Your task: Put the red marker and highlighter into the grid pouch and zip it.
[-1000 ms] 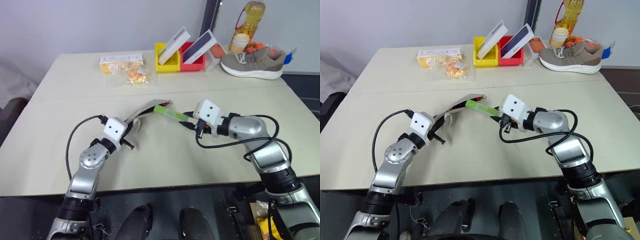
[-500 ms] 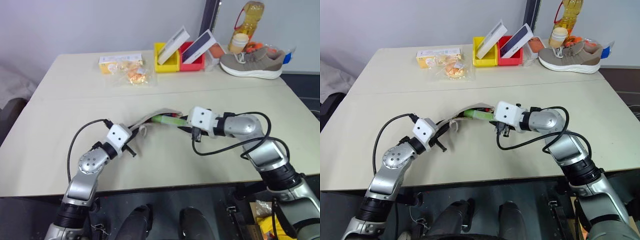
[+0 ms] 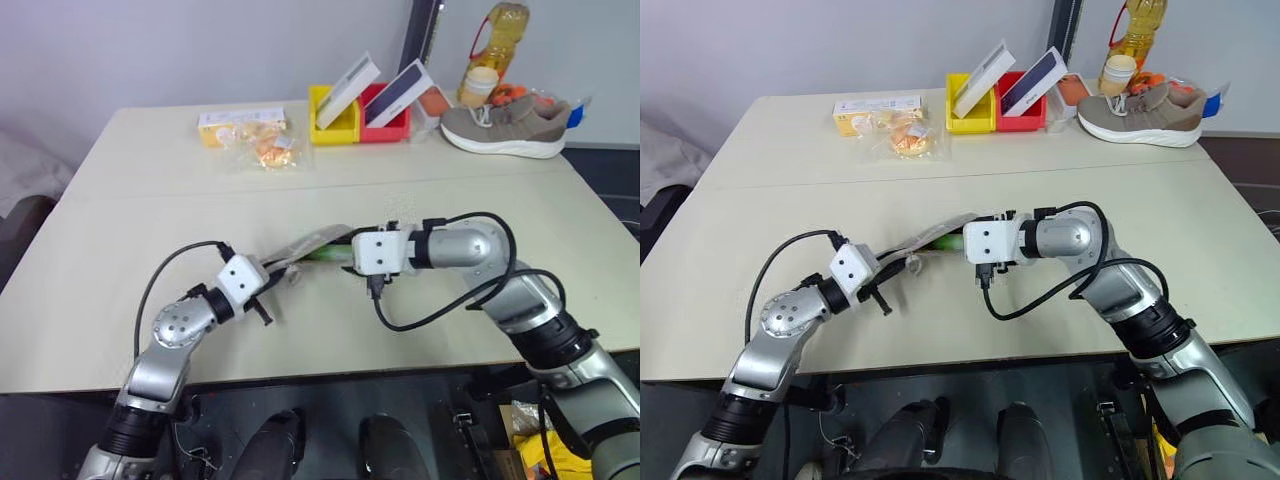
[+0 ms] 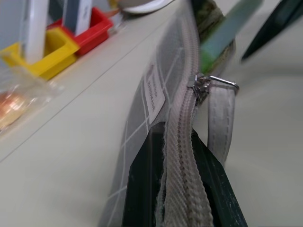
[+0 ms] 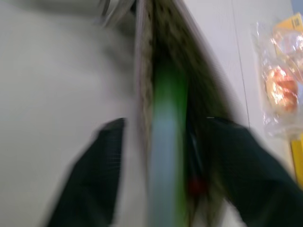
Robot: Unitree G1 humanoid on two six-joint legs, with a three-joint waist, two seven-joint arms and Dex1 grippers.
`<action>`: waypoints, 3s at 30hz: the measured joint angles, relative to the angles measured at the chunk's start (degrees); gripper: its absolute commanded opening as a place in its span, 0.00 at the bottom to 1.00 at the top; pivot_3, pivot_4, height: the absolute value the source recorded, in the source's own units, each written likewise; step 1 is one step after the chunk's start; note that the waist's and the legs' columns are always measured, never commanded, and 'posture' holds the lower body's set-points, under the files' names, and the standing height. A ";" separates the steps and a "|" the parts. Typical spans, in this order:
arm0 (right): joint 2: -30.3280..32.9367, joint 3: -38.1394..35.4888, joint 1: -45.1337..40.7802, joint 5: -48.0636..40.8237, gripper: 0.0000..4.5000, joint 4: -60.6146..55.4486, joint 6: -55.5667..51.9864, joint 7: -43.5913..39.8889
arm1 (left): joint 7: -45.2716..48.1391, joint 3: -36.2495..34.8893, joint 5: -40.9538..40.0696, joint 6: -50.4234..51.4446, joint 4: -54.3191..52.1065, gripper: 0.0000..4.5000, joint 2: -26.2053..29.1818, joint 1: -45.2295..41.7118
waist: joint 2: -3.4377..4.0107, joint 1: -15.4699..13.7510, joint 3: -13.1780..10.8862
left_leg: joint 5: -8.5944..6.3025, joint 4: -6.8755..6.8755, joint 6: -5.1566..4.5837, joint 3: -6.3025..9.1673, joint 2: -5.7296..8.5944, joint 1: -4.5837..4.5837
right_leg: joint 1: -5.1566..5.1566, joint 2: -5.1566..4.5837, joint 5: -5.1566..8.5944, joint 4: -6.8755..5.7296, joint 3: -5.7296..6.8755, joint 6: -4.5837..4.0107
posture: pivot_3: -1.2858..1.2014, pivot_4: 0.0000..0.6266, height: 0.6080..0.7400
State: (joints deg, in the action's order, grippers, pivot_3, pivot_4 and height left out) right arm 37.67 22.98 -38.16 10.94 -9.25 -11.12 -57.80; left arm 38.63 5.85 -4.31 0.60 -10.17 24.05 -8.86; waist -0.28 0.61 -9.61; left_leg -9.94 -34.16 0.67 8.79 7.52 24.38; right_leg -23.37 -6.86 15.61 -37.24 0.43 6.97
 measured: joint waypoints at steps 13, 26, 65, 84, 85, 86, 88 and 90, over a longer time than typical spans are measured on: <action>-0.05 -10.11 1.49 -6.69 0.99 -2.63 -7.20 1.11 | -4.11 -1.86 -3.78 4.26 0.35 0.00 -3.95 -1.86 | -0.01 -0.12 -0.01 | 0.00 -0.01 0.00 0.01 0.00 0.00 | 0.01 0.00 0.00 0.00 -0.01 0.00 | 0.52 0.24 1.00; -17.06 -16.46 7.36 -25.72 0.99 -9.59 -31.81 13.79 | -11.44 -2.43 -9.07 13.68 6.58 0.00 -17.40 -12.70 | -0.11 -0.90 -0.01 | 0.00 -0.08 -0.02 -0.07 -0.04 -0.01 | 0.01 0.05 -0.05 -0.02 -0.03 -0.04 | 0.52 0.24 1.00; -14.20 -18.66 5.06 -30.29 0.72 -3.98 -35.05 24.47 | -11.15 -4.30 -12.37 14.67 9.88 0.00 -16.51 -13.72 | -0.12 -0.77 -0.02 | -0.01 -0.06 -0.03 -0.18 -0.06 0.00 | -0.03 0.05 -0.09 -0.01 -0.10 0.01 | 0.52 0.24 1.00; -19.89 -14.72 8.34 -30.88 0.72 -5.18 -36.40 26.90 | -9.45 -4.59 -18.73 23.84 7.04 0.00 -16.24 -13.70 | -0.12 -0.80 -0.02 | -0.01 -0.06 -0.04 -0.20 -0.06 0.00 | -0.03 0.06 -0.10 -0.01 -0.12 0.01 | 0.52 0.24 1.00; -20.26 -14.41 8.47 -30.91 0.72 -5.18 -36.44 26.98 | -9.45 -4.59 -18.77 23.87 7.04 0.00 -16.23 -13.70 | -0.12 -0.80 -0.02 | -0.01 -0.06 -0.04 -0.20 -0.06 0.00 | -0.03 0.06 -0.10 -0.01 -0.12 0.01 | 0.52 0.24 1.00; -20.68 -14.05 8.49 -30.96 0.67 -5.18 -36.47 27.03 | -9.45 -4.59 -18.80 23.89 7.04 0.00 -16.22 -13.71 | -0.12 -0.80 -0.02 | -0.01 -0.06 -0.04 -0.20 -0.06 0.00 | -0.03 0.06 -0.10 -0.01 -0.12 0.01 | 0.52 0.24 1.00; -21.24 -13.78 8.49 -31.02 0.53 -5.16 -36.46 27.11 | -9.47 -4.64 -18.82 23.90 7.04 0.00 -16.21 -13.72 | -0.12 -0.81 -0.02 | -0.01 -0.06 -0.04 -0.20 -0.06 0.00 | -0.03 0.06 -0.10 -0.01 -0.12 0.01 | 0.52 0.24 1.00; -21.66 -13.70 8.49 -31.14 0.31 -5.05 -36.46 27.19 | -9.51 -4.87 -18.83 23.90 7.01 0.00 -16.15 -13.82 | -0.12 -0.81 -0.02 | -0.01 -0.06 -0.04 -0.20 -0.06 0.00 | -0.04 0.06 -0.10 -0.01 -0.12 0.01 | 0.52 0.24 1.00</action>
State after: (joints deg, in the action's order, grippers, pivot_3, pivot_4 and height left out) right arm 16.01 9.28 -29.67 -20.20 -14.29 -47.58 -30.62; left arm 29.11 0.98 -23.14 24.50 -3.16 7.90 -22.68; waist -0.40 -0.20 -9.63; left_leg -9.95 -34.22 0.63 8.60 7.46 24.38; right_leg -23.40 -6.80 15.51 -37.25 0.31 6.98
